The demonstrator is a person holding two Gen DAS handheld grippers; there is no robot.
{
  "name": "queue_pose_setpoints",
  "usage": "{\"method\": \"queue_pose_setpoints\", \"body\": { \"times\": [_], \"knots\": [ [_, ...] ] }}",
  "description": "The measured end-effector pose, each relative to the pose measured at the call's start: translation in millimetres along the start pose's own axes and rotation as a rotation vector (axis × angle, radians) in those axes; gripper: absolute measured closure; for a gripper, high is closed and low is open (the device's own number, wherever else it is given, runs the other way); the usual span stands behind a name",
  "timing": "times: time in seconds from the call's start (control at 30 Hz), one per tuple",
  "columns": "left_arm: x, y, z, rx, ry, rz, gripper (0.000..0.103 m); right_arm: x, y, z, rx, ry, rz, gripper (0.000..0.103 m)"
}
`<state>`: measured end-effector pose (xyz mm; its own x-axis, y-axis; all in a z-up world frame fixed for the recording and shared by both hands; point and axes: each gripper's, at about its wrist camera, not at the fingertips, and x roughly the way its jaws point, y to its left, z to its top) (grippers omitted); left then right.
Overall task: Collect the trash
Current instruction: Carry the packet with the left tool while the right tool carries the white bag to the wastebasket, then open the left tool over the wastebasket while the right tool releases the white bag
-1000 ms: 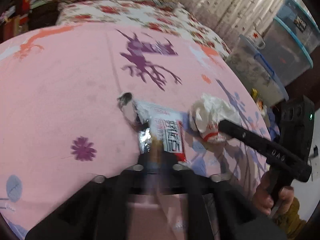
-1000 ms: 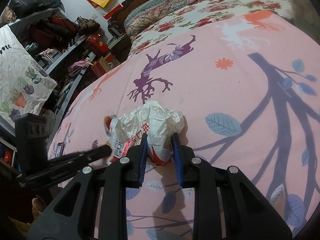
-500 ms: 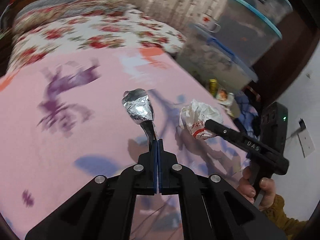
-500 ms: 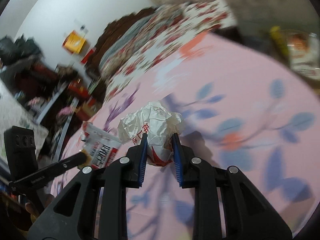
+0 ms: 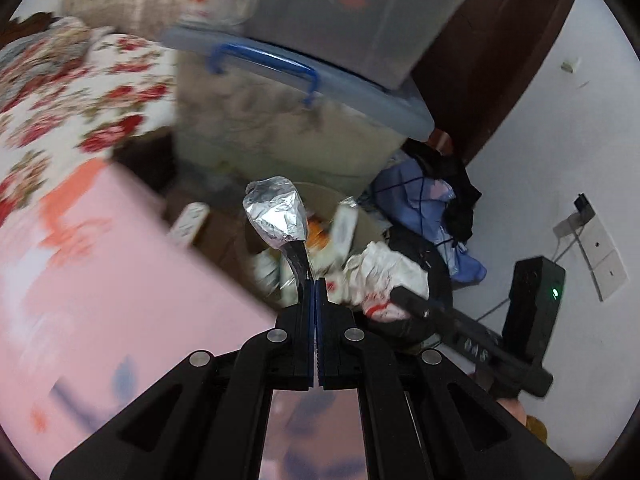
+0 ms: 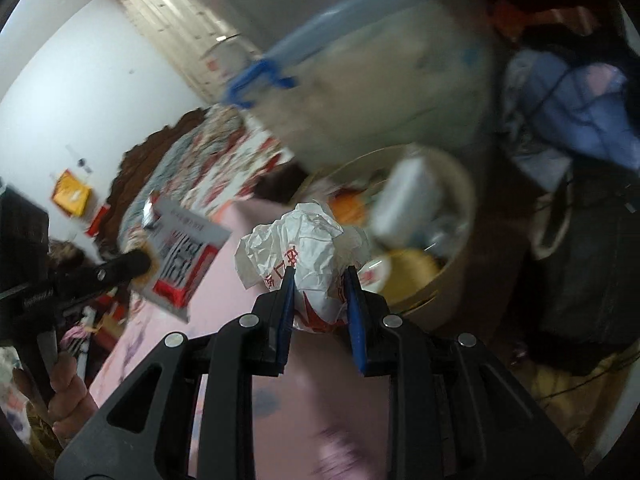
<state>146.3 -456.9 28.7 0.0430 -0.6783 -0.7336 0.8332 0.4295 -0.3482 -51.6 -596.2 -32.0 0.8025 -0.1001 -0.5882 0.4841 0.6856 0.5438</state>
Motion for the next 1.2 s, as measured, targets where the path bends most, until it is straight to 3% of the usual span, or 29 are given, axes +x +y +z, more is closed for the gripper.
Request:
{"method": "queue_pose_setpoints", "body": {
  "times": [0.13,0.2,0.23,0.27,0.33,0.37,0.4,0.6,0.63,0.7,0.73,0.83,1.0,1.1,1.2],
  "knots": [
    [74.1,-3.6,27.7,-0.035,0.086,-0.067,0.101,20.3,-16.1,15.0,-0.056,0.013,-0.079,0.074],
    [110.5,-0.1,31.3,-0.034,0.141,-0.013,0.087,29.2,-13.4,16.3,-0.089,0.022,-0.118,0.071],
    [127.3,5.2,30.8,-0.043,0.175,0.048,0.064,33.2,-13.9,16.2,-0.111,0.031,-0.131,0.053],
    [132.8,9.1,28.9,-0.054,0.187,0.076,0.053,36.0,-13.4,15.8,-0.127,0.029,-0.143,0.023],
    [138.6,17.4,24.7,-0.081,0.202,0.095,0.050,31.8,-11.7,13.2,-0.154,-0.027,-0.161,0.016],
    [136.7,19.2,23.1,-0.082,0.203,0.093,0.040,30.0,-9.1,12.0,-0.178,-0.041,-0.169,0.018],
    [133.5,19.8,22.5,-0.076,0.192,0.106,0.036,29.9,-7.2,12.0,-0.193,-0.046,-0.173,0.018],
    [101.3,13.1,19.1,-0.029,0.116,0.132,0.033,19.1,-9.9,12.5,-0.155,-0.104,-0.165,0.019],
    [91.6,12.9,15.3,-0.029,0.104,0.126,0.031,14.1,-10.0,11.0,-0.150,-0.116,-0.162,0.024],
    [72.9,9.2,11.5,-0.034,0.081,0.102,0.031,2.6,-8.6,4.5,-0.156,-0.131,-0.158,0.046],
    [62.6,7.9,6.8,-0.032,0.068,0.092,0.031,0.1,-8.8,1.6,-0.161,-0.126,-0.159,0.065],
    [43.4,4.4,-5.4,-0.024,0.044,0.086,0.031,8.6,-9.0,-1.2,-0.181,-0.067,-0.169,0.079],
    [22.2,9.7,-35.9,-0.075,0.070,0.049,0.031,59.3,-10.0,4.2,-0.235,0.123,-0.229,0.083],
    [9.9,16.1,-59.8,-0.101,0.081,0.039,0.031,75.2,-7.3,6.2,-0.290,0.178,-0.301,0.083],
    [-0.6,22.4,-81.7,-0.105,0.088,0.066,0.031,74.3,-7.3,7.5,-0.267,0.196,-0.285,0.081]
  ]
}}
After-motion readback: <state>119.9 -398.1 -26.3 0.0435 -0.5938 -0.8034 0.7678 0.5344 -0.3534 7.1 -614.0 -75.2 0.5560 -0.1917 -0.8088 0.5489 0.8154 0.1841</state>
